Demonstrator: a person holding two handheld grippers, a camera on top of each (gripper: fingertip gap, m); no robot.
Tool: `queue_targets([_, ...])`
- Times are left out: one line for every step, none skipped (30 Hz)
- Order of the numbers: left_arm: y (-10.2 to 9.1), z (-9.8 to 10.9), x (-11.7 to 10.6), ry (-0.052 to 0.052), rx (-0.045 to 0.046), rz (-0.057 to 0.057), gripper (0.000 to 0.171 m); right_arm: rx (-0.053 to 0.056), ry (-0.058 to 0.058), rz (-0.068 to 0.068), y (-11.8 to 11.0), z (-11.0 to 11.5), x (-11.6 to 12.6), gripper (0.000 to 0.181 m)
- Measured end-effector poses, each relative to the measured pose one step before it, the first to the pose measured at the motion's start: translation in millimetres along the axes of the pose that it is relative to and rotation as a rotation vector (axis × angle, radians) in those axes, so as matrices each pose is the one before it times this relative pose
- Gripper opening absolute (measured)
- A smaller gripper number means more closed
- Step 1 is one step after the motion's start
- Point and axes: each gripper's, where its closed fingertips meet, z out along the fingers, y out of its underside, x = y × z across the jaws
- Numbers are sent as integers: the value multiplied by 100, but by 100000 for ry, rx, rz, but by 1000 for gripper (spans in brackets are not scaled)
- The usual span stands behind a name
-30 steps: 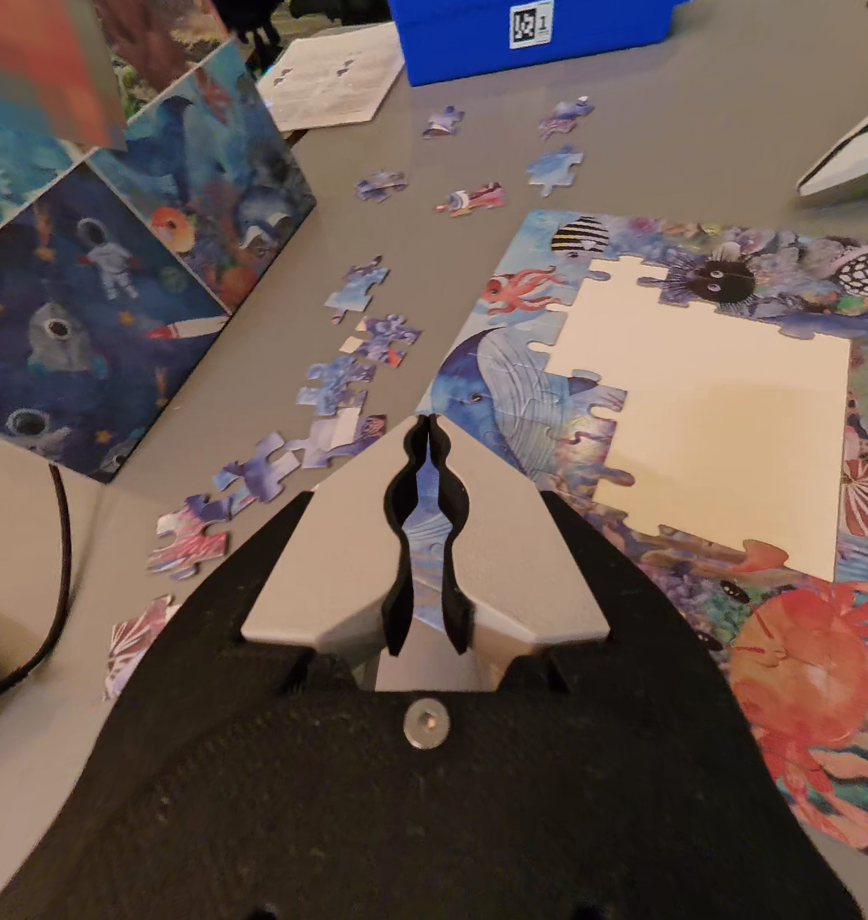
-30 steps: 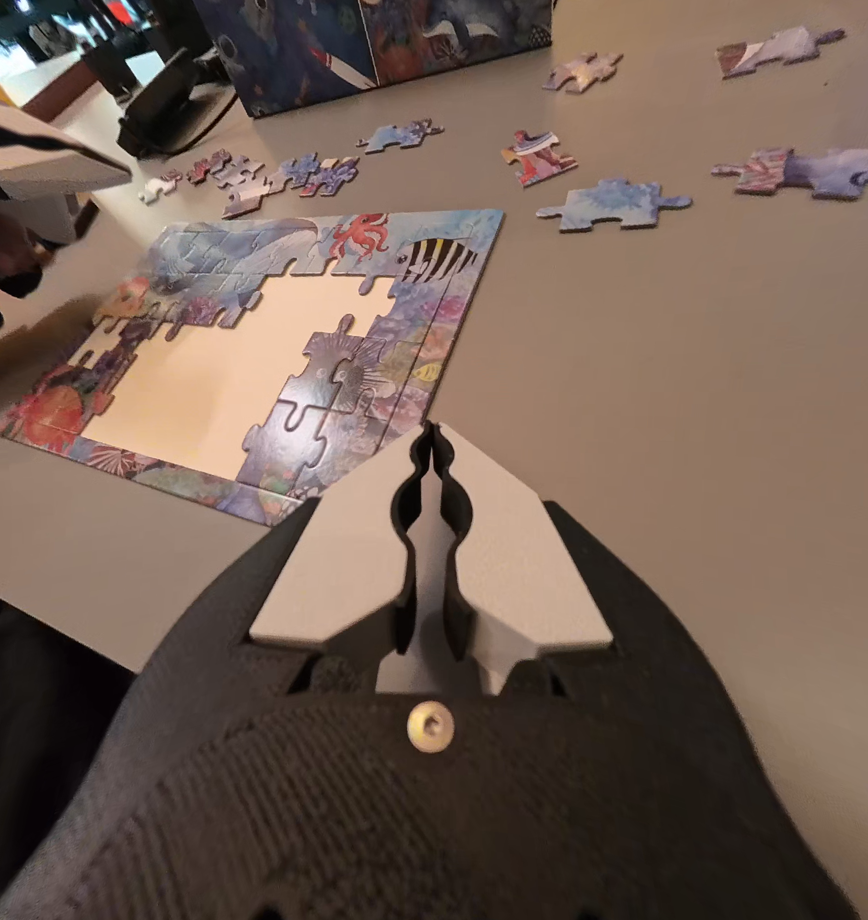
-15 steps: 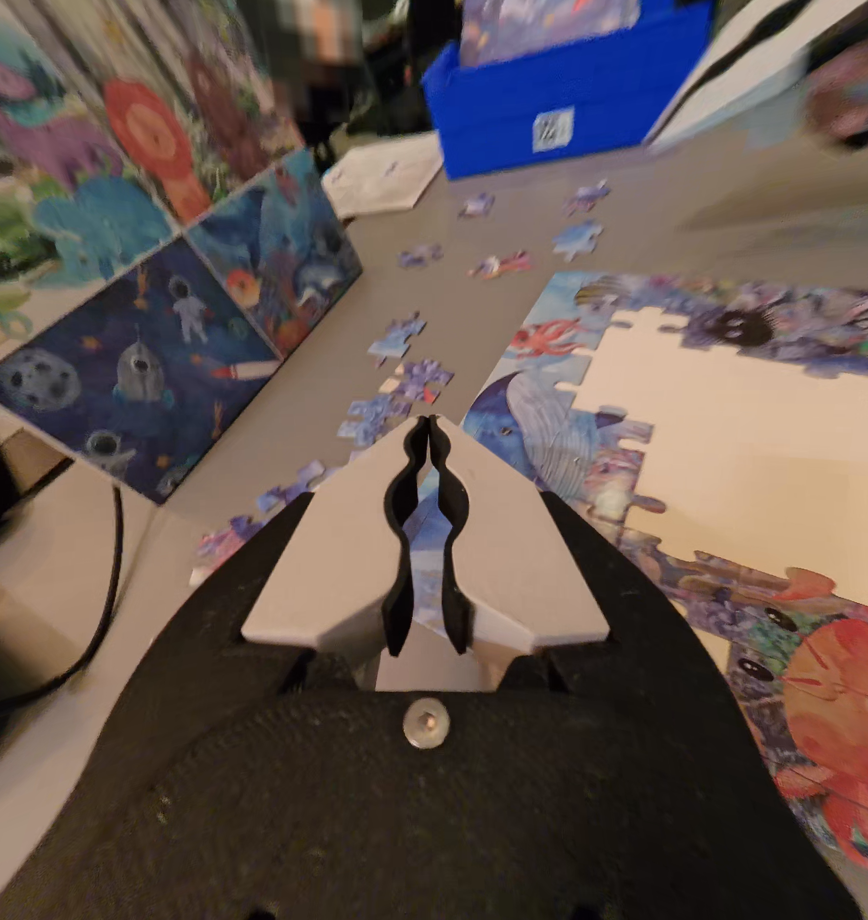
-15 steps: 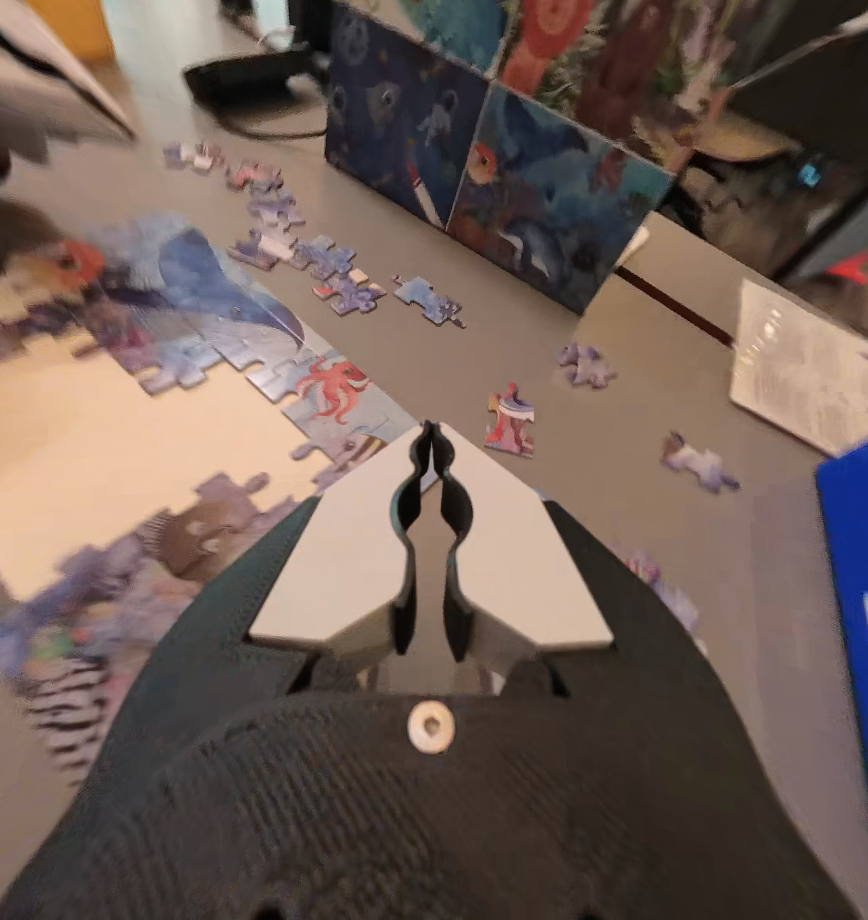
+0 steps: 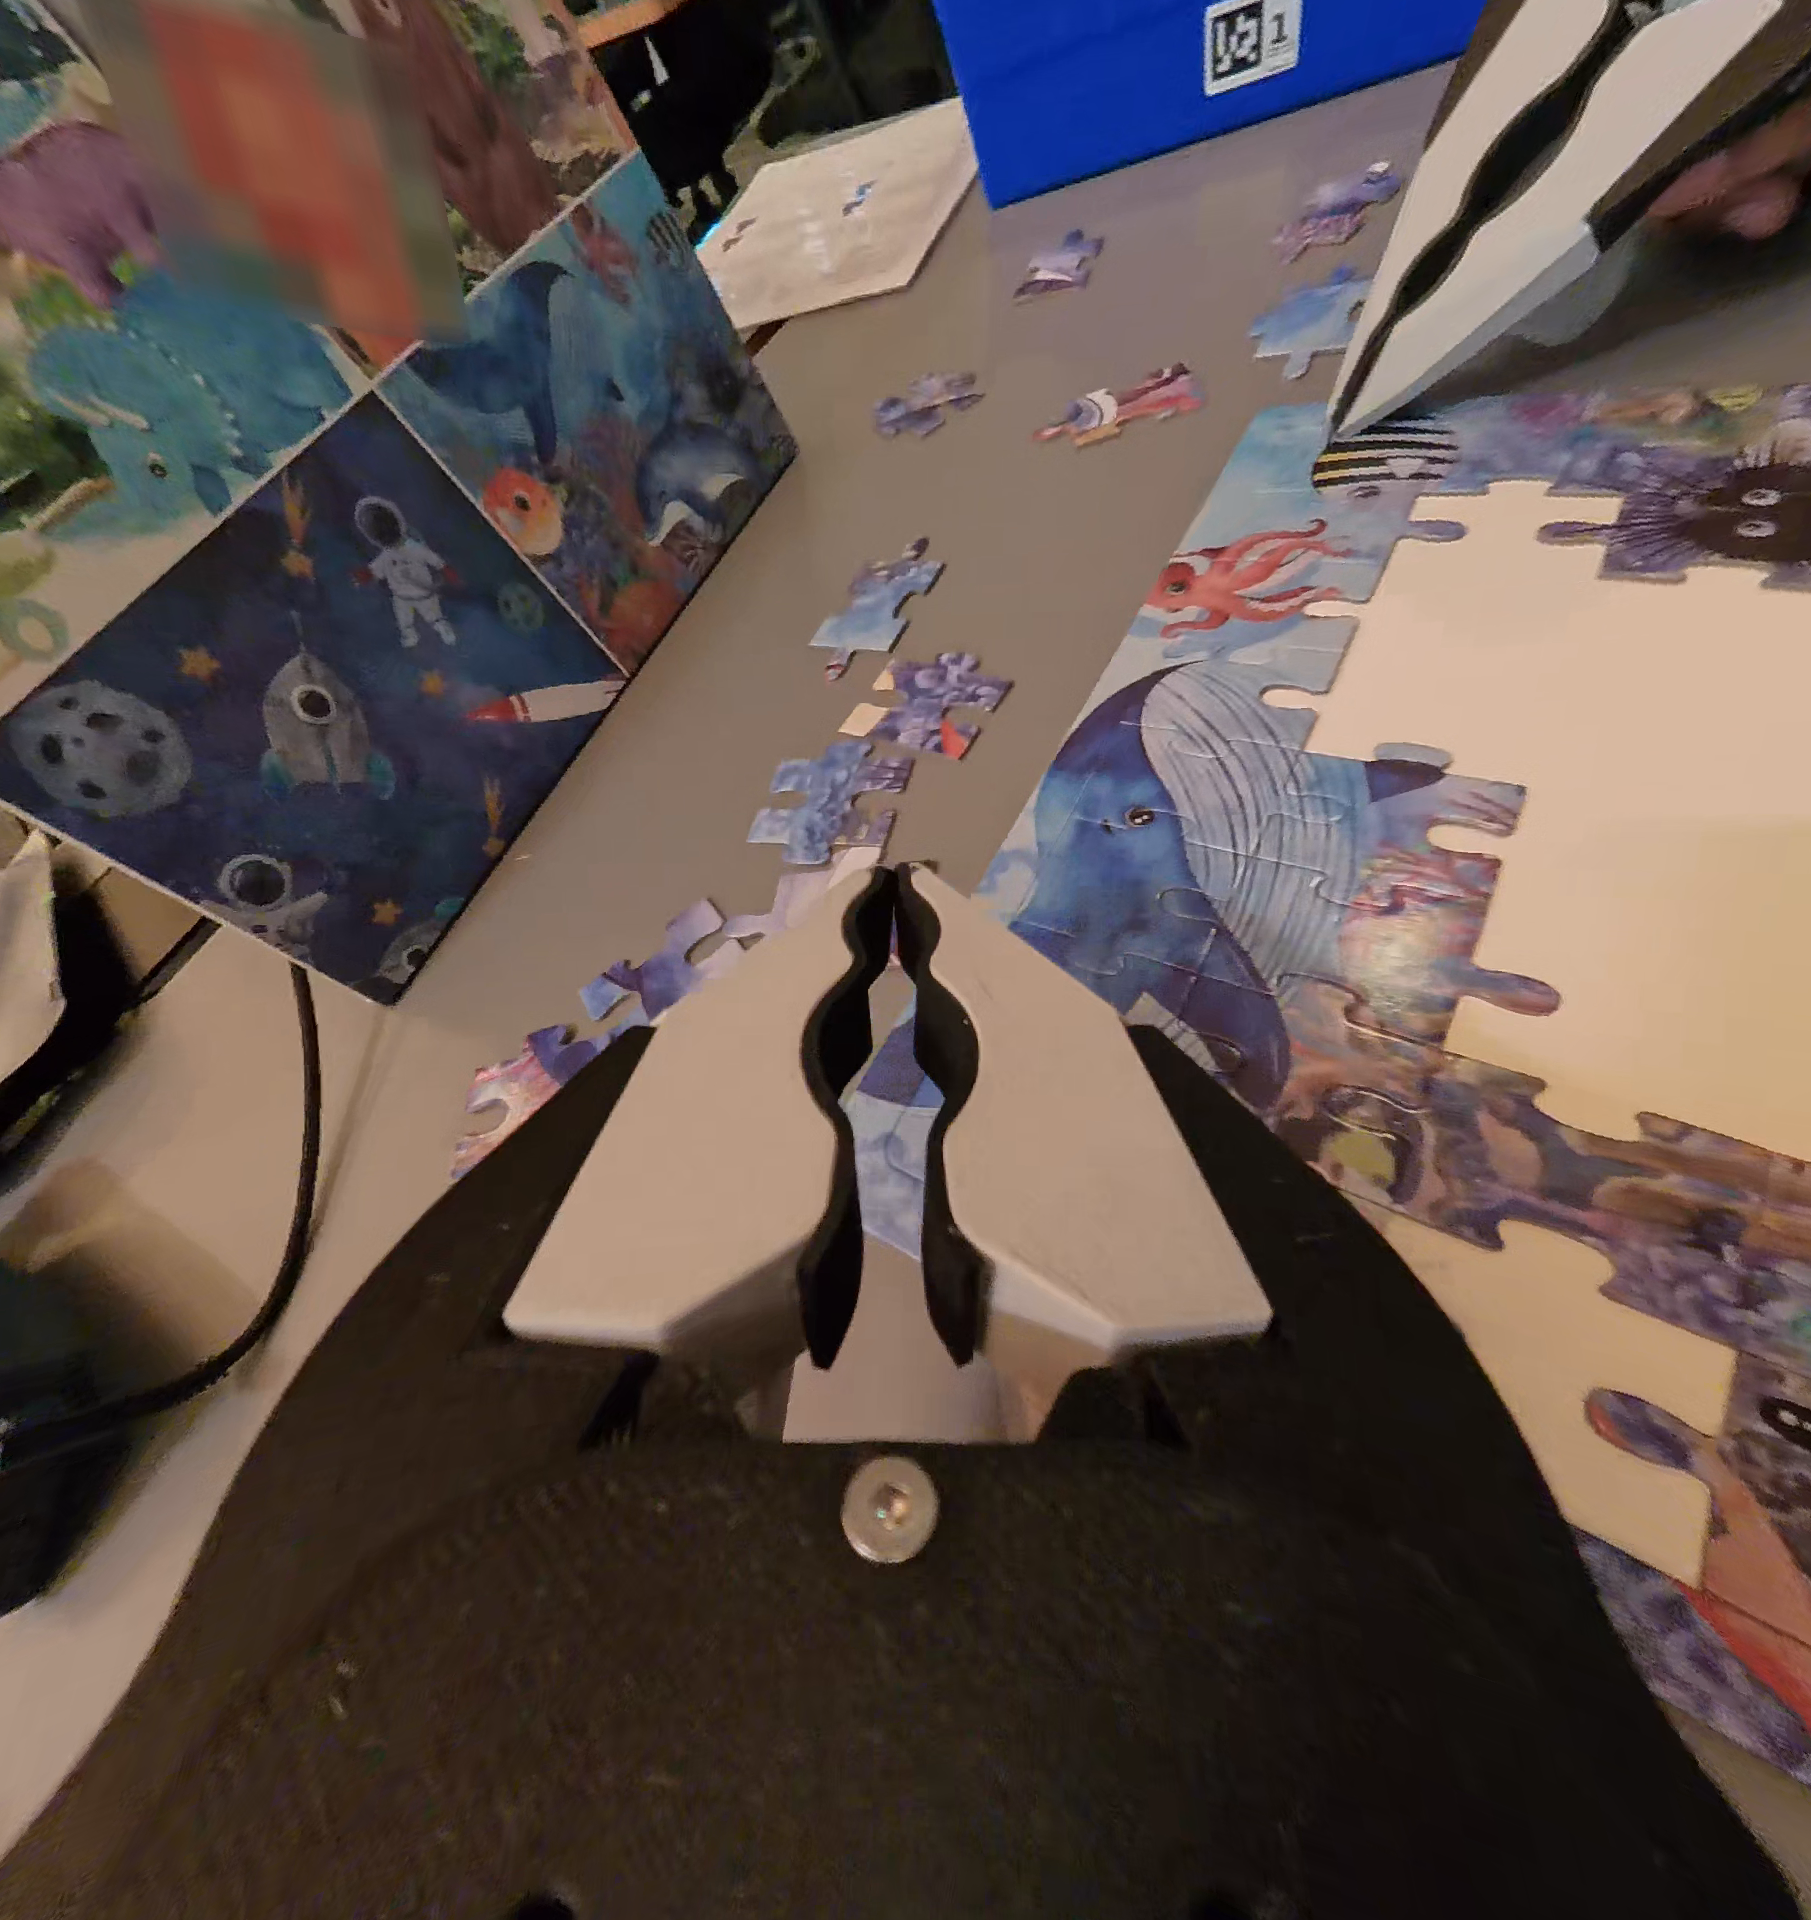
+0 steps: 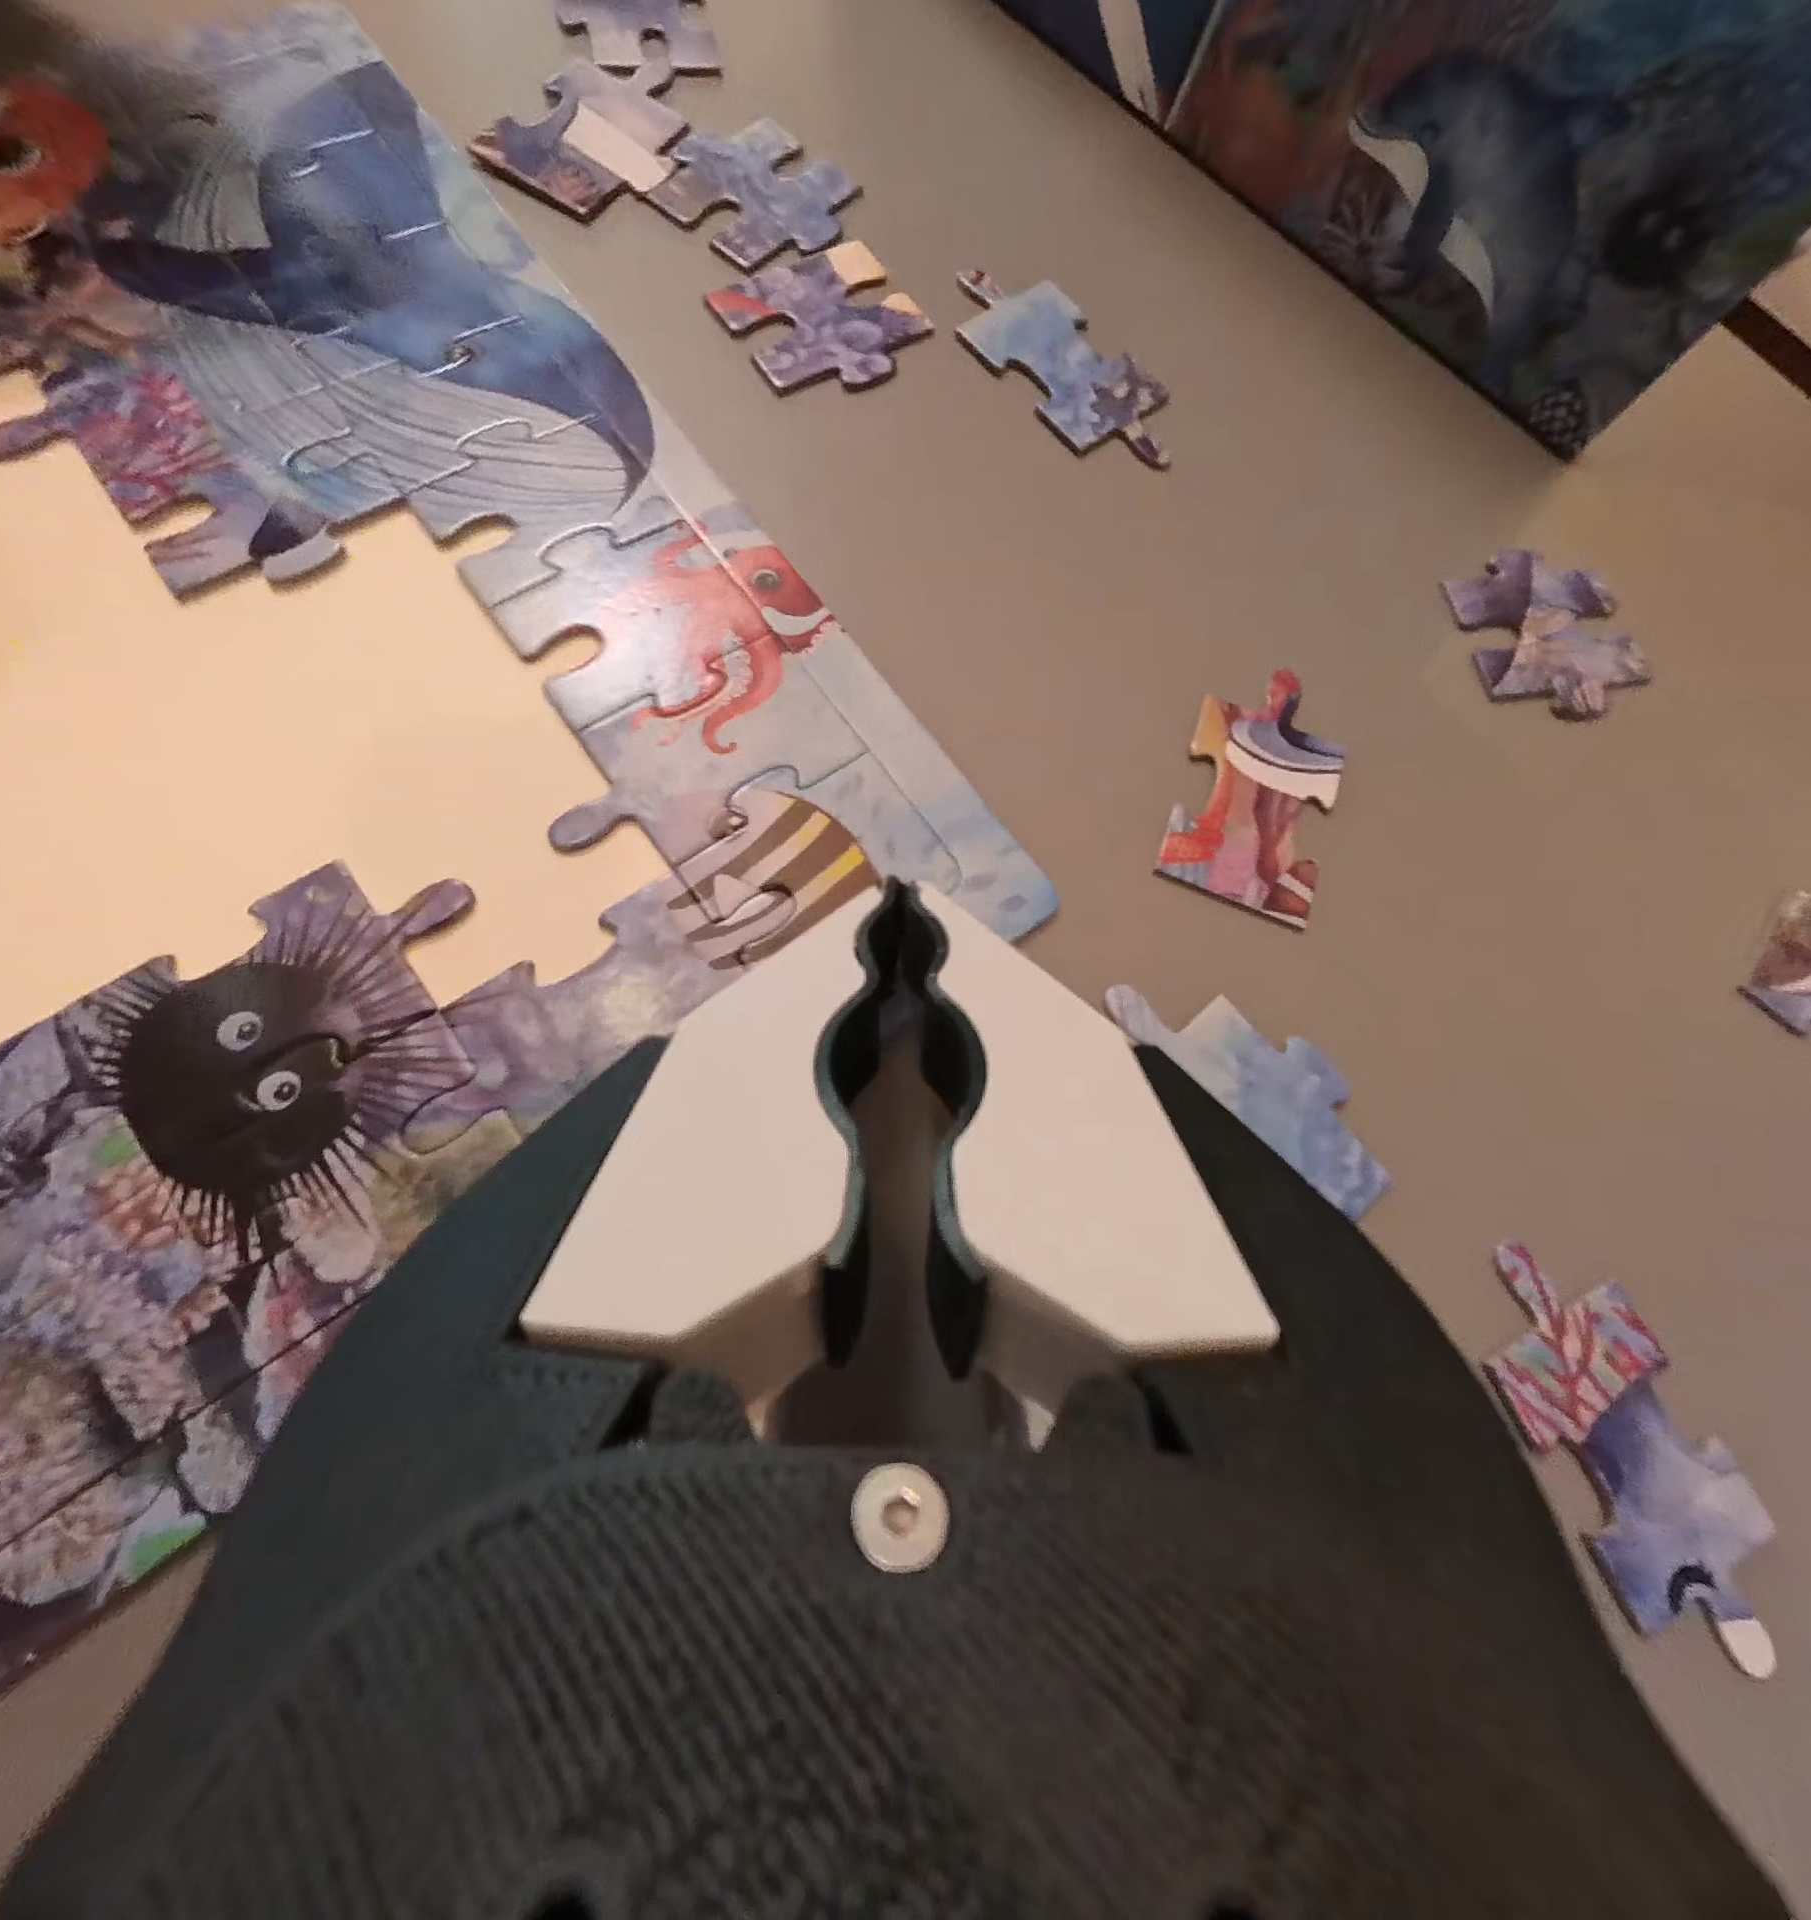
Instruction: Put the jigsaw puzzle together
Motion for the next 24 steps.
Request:
queue_targets([6, -20, -149, -172, 197, -413, 0, -147, -617, 3045, 25, 10, 261, 0])
queue_targets([-50, -77, -203, -252, 603, -1141, 0, 212, -1376, 3432, 12, -42, 209, 0])
queue_targets([-123, -144, -243, -258, 1293, -1602, 0, 887, -757, 3178, -70, -138, 283, 0])
queue_targets([-197, -219, -263, 16, 1879, -1994, 0, 1716, 107, 2543, -156, -227, 355, 0])
queue_targets([-266, -309, -297, 91, 2384, -2628, 0, 2366, 441, 1904, -265, -283, 354, 0])
queue_targets([-378, -414, -382, 18, 2928, -3122, 0, 2610, 445, 1348, -310, -277, 312, 0])
queue_targets([-559, -474, -244, 950, 4171, -3156, 0, 2427, 415, 1008, -306, -247, 299, 0])
queue_targets([-590, -458, -201, 1239, 4299, -3129, 0, 2111, 190, 809, -288, -192, 235, 0])
queue_targets([-367, -358, -233, 784, 2725, -2777, 0, 1899, -227, 397, -299, -119, 110, 0])
queue_targets([-77, -190, -163, 644, 697, -2025, 0, 1676, -366, -363, -310, -10, -38, 0])
queue_targets([181, 23, -29, 801, -1081, -1390, 0, 1720, -816, -1379, -418, 152, -317, 0])
queue_targets([391, 245, 228, 1634, -2588, -710, 0, 2265, -2062, -2200, -636, 344, -783, 0])
queue_targets([487, 421, 586, 3212, -3884, 129, 0, 2648, -4661, -2868, -863, 544, -1387, 0])
queue_targets([518, 559, 724, 3616, -4906, 951, 0, 863, -6221, -2942, -759, 775, -1644, 0])
queue_targets([502, 665, 796, 4071, -5278, 1430, 0, -2001, -5364, -2890, -477, 984, -1361, 0])
queue_targets([369, 741, 817, 4798, -4664, 871, 0, -3342, -4863, -3405, -334, 1079, -1065, 0])
queue_targets([193, 786, 824, 5528, -3474, -201, 0, -3313, -4579, -3244, -368, 1123, -765, 0])
queue_targets([45, 822, 816, 6021, -2420, -966, 0, -2592, -4769, -2666, -461, 1138, -611, 0])
queue_targets([53, 850, 704, 5783, -2509, -800, 0, -2079, -5396, -2458, -524, 1143, -607, 0])
queue_targets([128, 848, 408, 3870, -3143, -86, 0, -2372, -4755, -2643, -444, 1134, -484, 0])
queue_targets([266, 838, 214, 2530, -4169, 614, 0, -2767, -3538, -2996, -298, 1126, -294, 0])
queue_targets([393, 796, 49, 1223, -5187, 994, 0, -3056, -2781, -3136, -151, 1096, -194, 0])
queue_targets([353, 733, -113, -149, -4780, 1369, 0, -3358, -1634, -2875, 27, 1010, -26, 0])
queue_targets([246, 590, -241, -1237, -3496, 1509, 0, -3361, -1641, -2316, 148, 900, -27, 0])
